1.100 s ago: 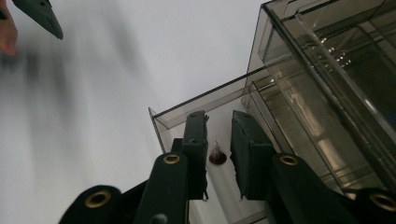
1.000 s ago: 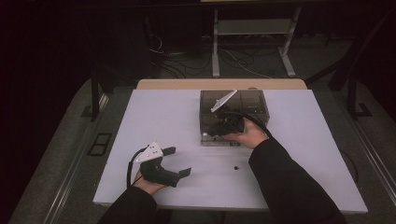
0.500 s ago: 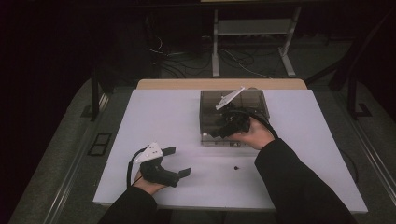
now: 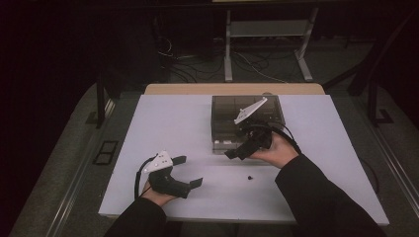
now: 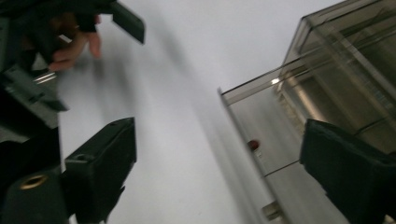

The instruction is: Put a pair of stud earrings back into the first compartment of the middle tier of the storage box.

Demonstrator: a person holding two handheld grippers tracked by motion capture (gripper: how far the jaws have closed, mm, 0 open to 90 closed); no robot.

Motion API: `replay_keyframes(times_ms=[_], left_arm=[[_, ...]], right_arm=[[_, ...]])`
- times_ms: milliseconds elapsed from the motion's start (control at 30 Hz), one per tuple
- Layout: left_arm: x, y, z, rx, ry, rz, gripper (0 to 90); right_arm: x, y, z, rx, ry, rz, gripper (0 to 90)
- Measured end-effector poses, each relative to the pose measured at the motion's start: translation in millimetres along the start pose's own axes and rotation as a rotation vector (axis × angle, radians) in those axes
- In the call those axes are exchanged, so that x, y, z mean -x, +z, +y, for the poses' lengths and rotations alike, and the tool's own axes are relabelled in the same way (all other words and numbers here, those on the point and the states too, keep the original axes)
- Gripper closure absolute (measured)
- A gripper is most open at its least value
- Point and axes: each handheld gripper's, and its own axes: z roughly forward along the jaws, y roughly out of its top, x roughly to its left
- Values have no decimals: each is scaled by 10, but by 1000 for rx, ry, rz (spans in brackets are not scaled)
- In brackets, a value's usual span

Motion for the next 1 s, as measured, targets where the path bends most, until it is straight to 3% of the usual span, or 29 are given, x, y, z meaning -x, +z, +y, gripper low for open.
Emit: replay_keyframes(times_ms=[33,367,767,1000], left_arm=[[-1,-1,0,0,1,1,0],[2,2,2,-1,1,-1,0],[5,4,1,1,3,-3,0],[7,6,0,-2,5,-1,0]], right_arm=[[-40,-16,-27,-8,-2,-3,3],[-155,-104,-210,18,-6,-3,4],[-221,-125,-474,72,42,-3,4],[-241,-68,-615,71,60,8,4]])
